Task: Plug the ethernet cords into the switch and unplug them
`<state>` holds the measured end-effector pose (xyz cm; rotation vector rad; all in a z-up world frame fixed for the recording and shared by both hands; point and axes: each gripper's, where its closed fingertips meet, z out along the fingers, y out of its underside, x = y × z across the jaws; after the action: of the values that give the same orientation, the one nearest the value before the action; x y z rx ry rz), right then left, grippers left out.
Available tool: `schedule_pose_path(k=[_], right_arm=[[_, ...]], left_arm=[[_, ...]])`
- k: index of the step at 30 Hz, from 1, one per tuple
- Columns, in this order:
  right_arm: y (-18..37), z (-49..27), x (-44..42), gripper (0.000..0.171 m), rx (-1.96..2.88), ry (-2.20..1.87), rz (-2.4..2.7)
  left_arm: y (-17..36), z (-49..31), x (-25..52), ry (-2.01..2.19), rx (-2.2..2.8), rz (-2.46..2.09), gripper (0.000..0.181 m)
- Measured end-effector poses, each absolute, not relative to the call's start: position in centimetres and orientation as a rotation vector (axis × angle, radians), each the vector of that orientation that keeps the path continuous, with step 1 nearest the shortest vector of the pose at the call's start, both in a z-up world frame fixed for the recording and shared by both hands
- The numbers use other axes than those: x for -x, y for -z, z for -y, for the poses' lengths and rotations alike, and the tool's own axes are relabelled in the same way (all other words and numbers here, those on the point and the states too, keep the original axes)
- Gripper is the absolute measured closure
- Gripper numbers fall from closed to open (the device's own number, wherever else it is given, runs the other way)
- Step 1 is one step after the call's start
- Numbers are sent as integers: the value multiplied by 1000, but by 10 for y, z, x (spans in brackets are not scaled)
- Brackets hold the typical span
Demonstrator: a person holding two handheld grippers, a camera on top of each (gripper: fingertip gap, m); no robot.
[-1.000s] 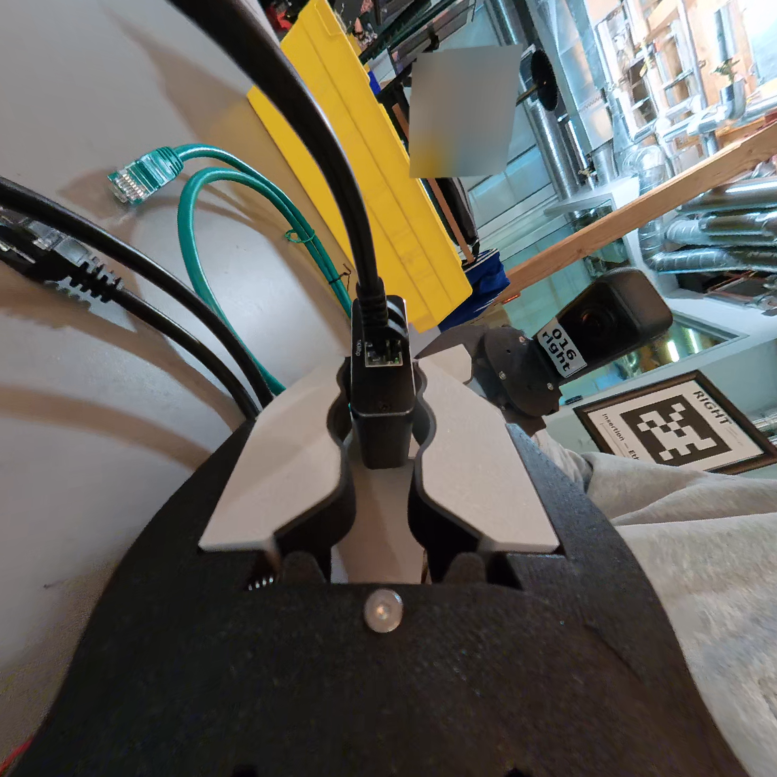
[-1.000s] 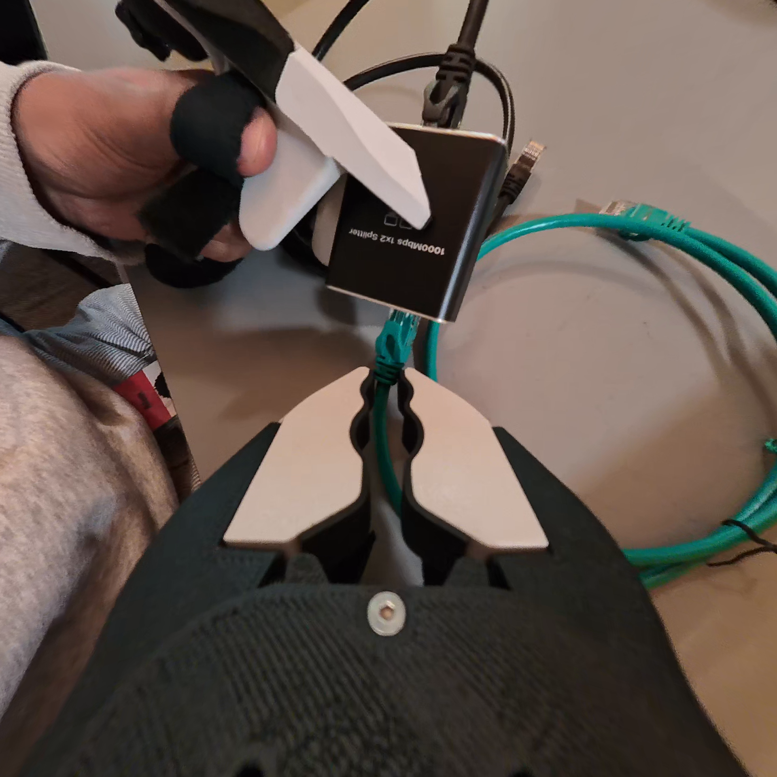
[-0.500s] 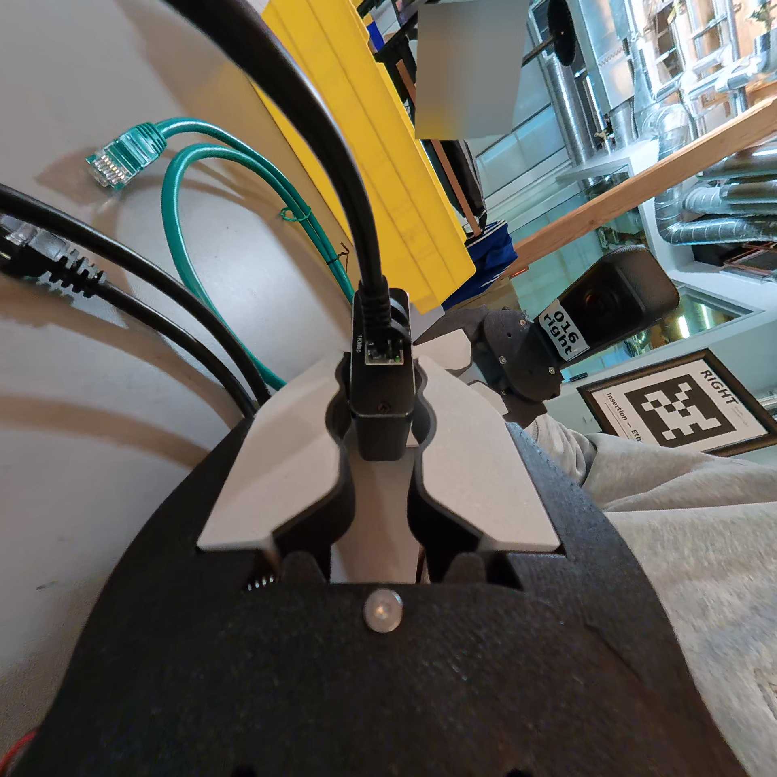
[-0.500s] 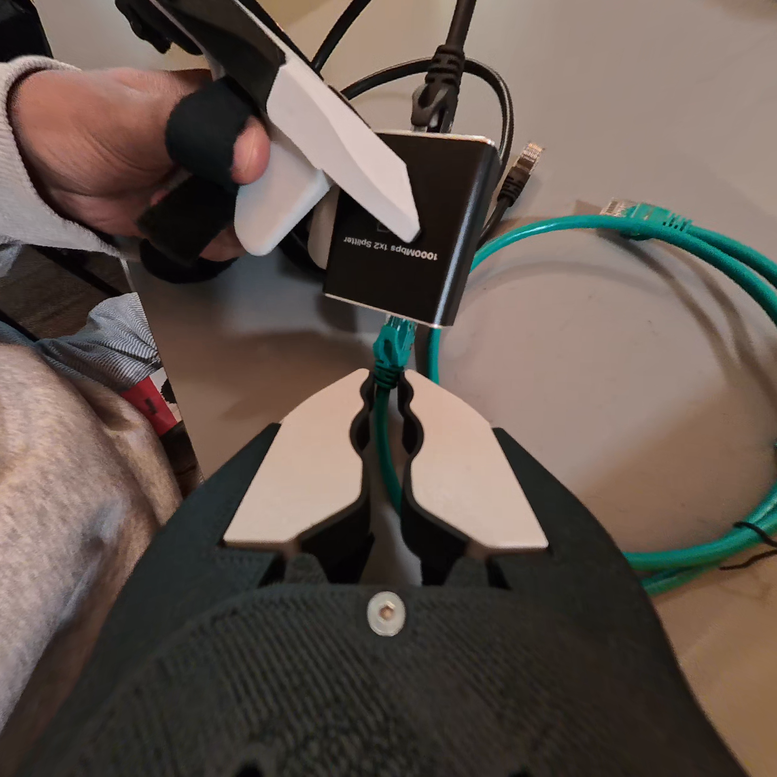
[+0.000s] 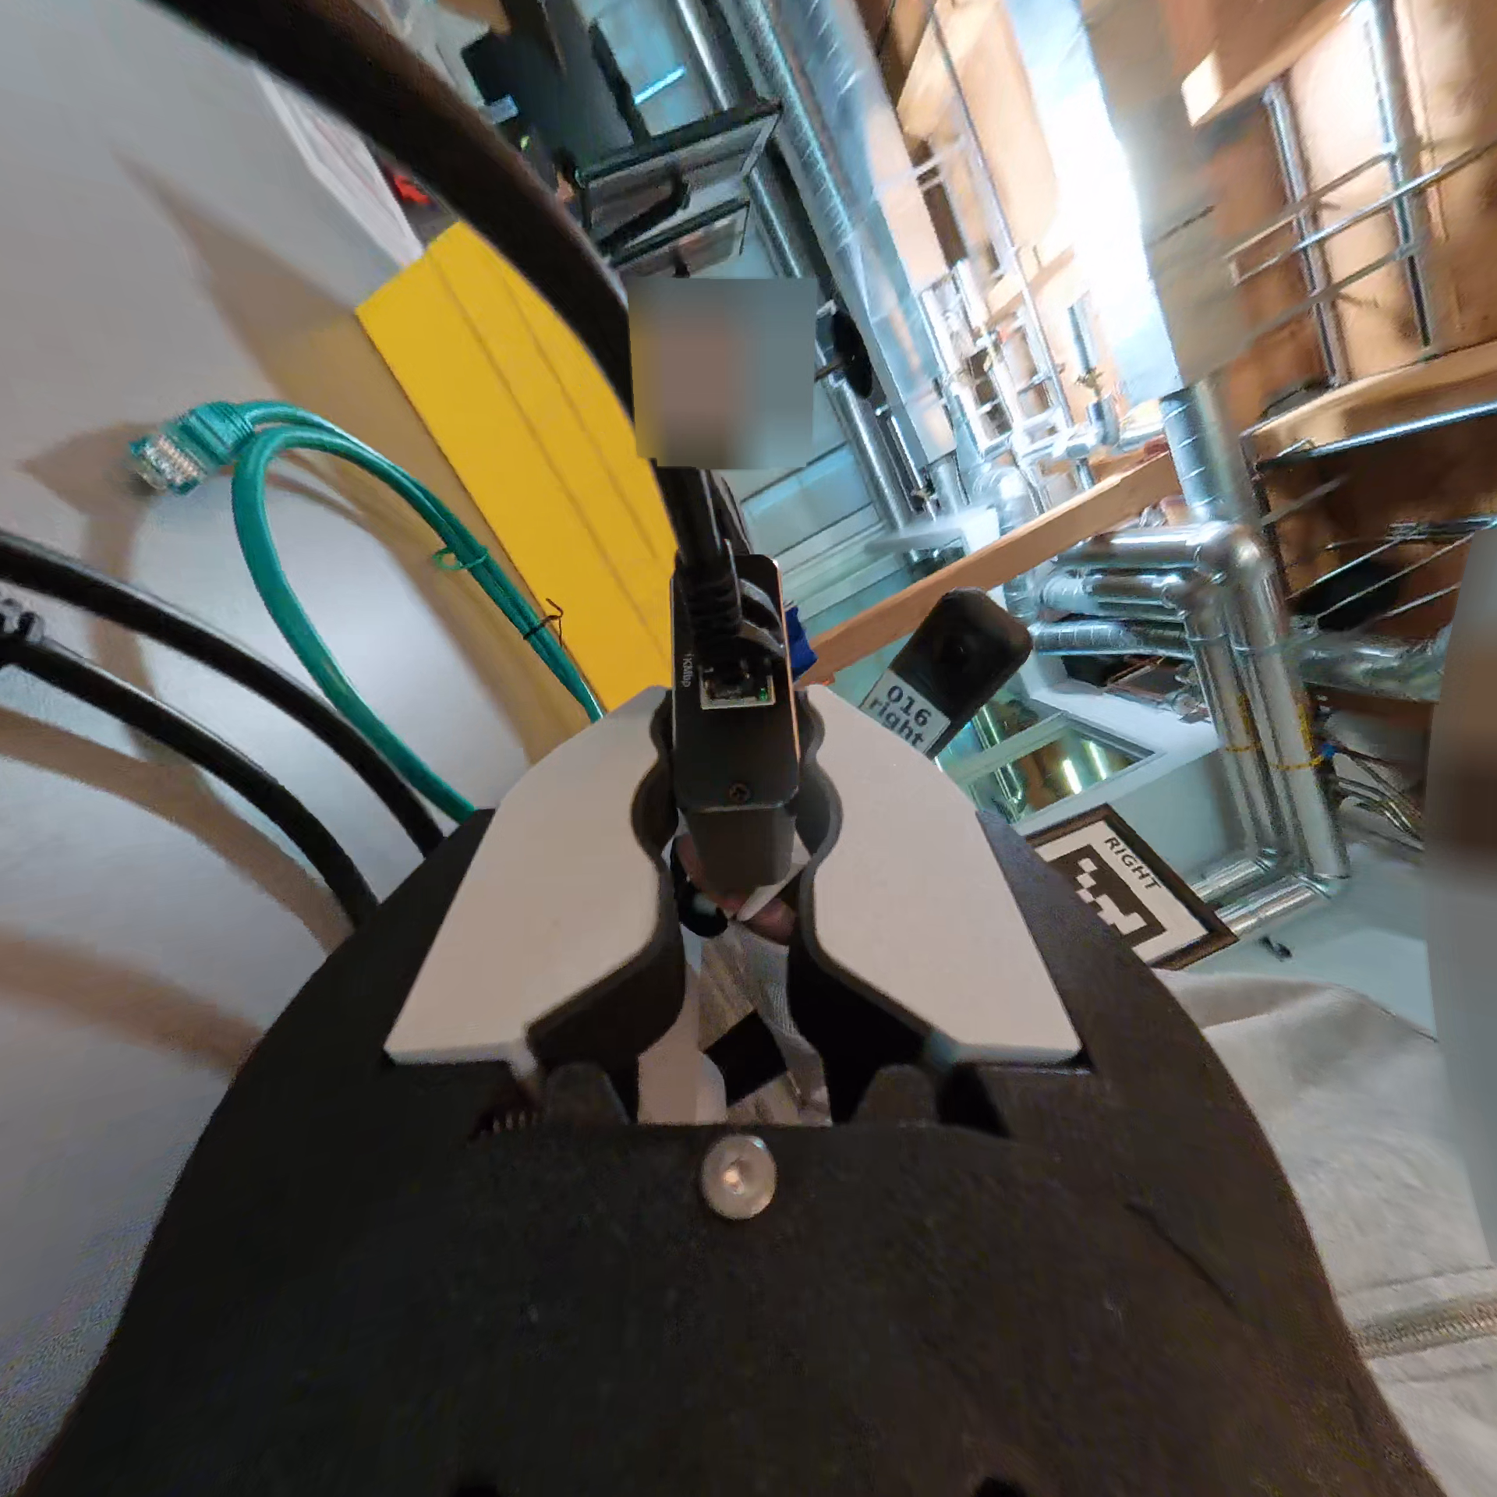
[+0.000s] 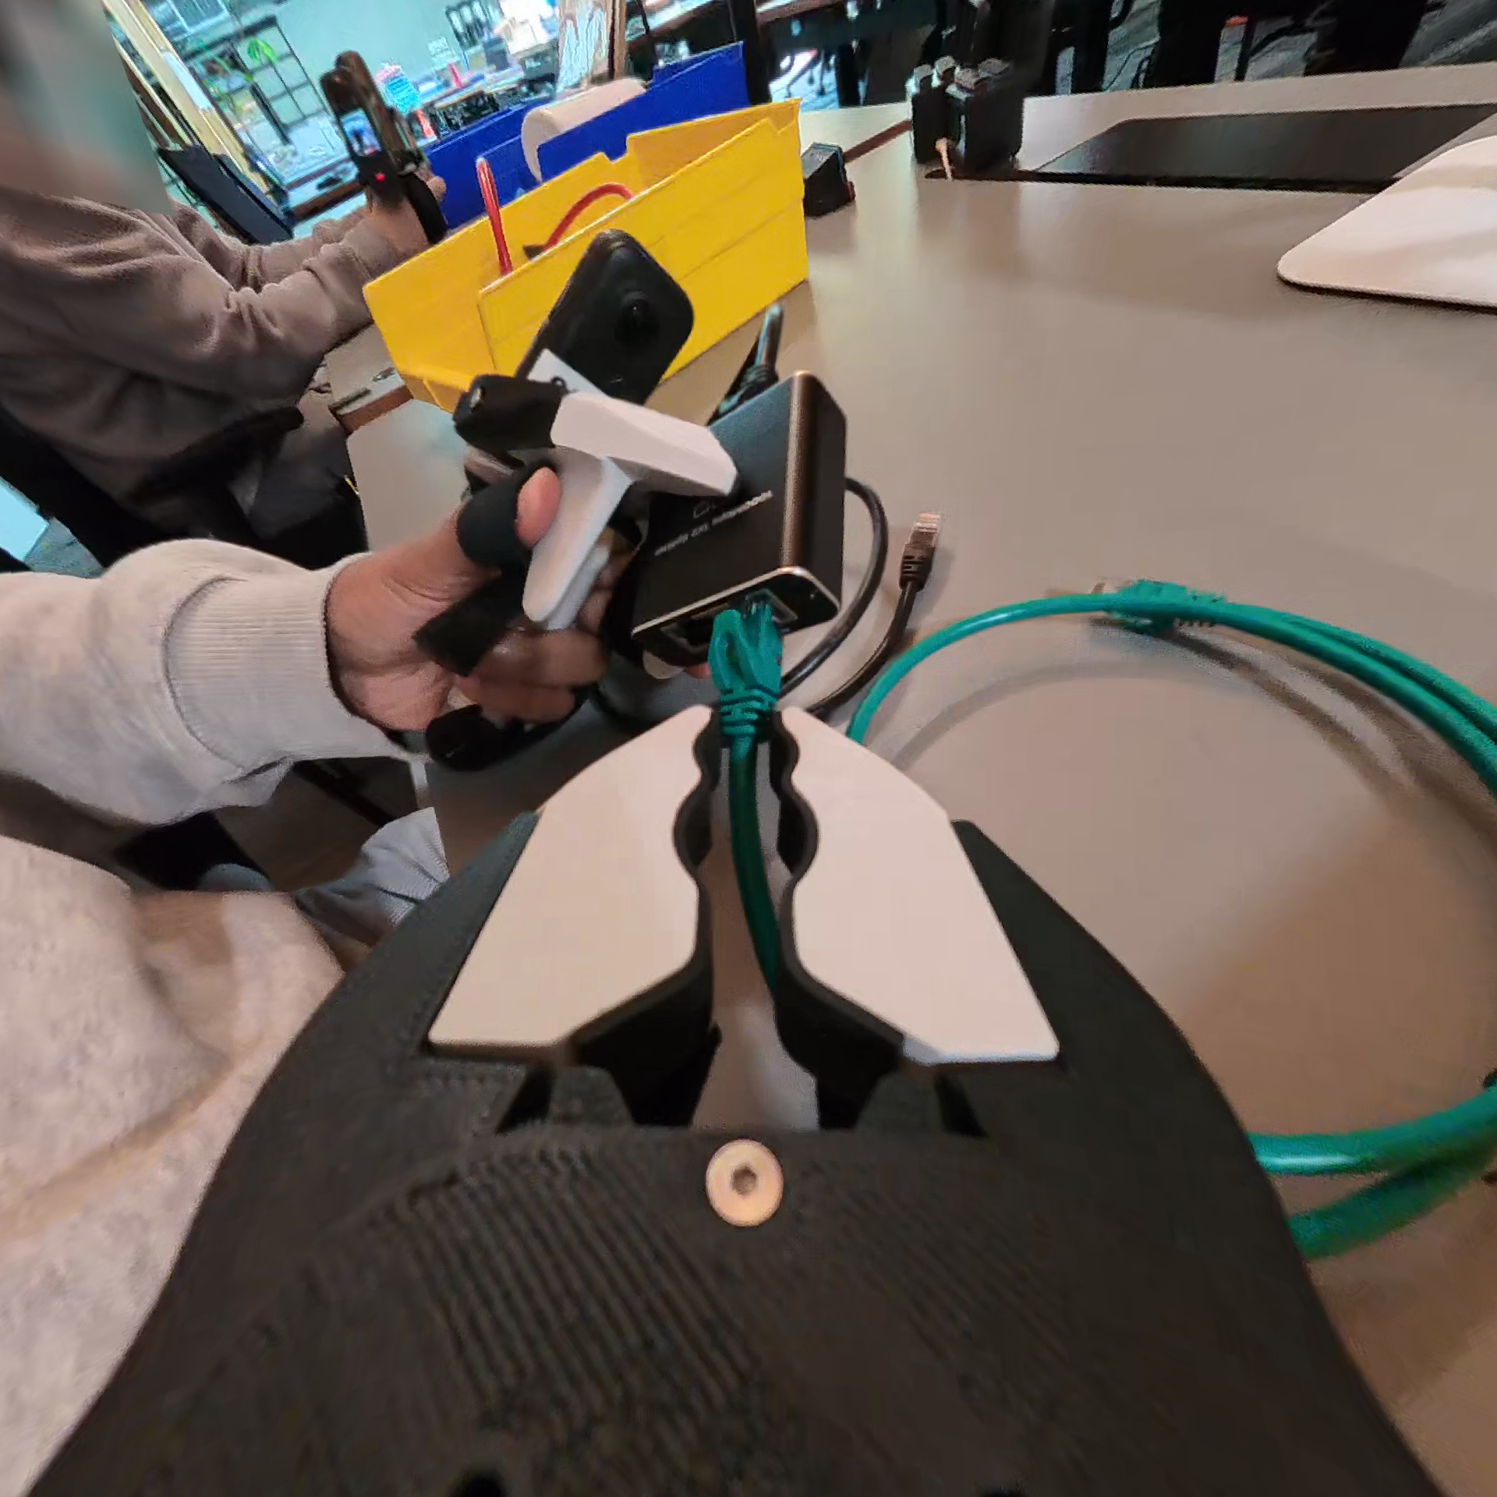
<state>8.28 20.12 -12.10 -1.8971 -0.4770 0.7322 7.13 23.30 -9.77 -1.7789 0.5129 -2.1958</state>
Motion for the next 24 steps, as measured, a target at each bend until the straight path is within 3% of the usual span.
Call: schedule_pose_path(k=[4, 6, 14, 21, 24], right_arm=[[107, -202, -97, 141, 1811, -570, 497], [104, -201, -103, 139, 1790, -482, 534], [117, -197, -81, 142, 1795, -241, 753], [139, -201, -77, 164, 1892, -24, 841], [138, -202, -76, 166, 1896, -14, 831]], left_arm=[[100, -238, -68, 2187, 1757, -442, 155], [95, -245, -63, 2238, 1719, -354, 155], [96, -248, -60, 2279, 1693, -323, 155], [95, -238, -61, 2266, 1674, -410, 155], [94, -238, -60, 2253, 1658, -428, 155]])
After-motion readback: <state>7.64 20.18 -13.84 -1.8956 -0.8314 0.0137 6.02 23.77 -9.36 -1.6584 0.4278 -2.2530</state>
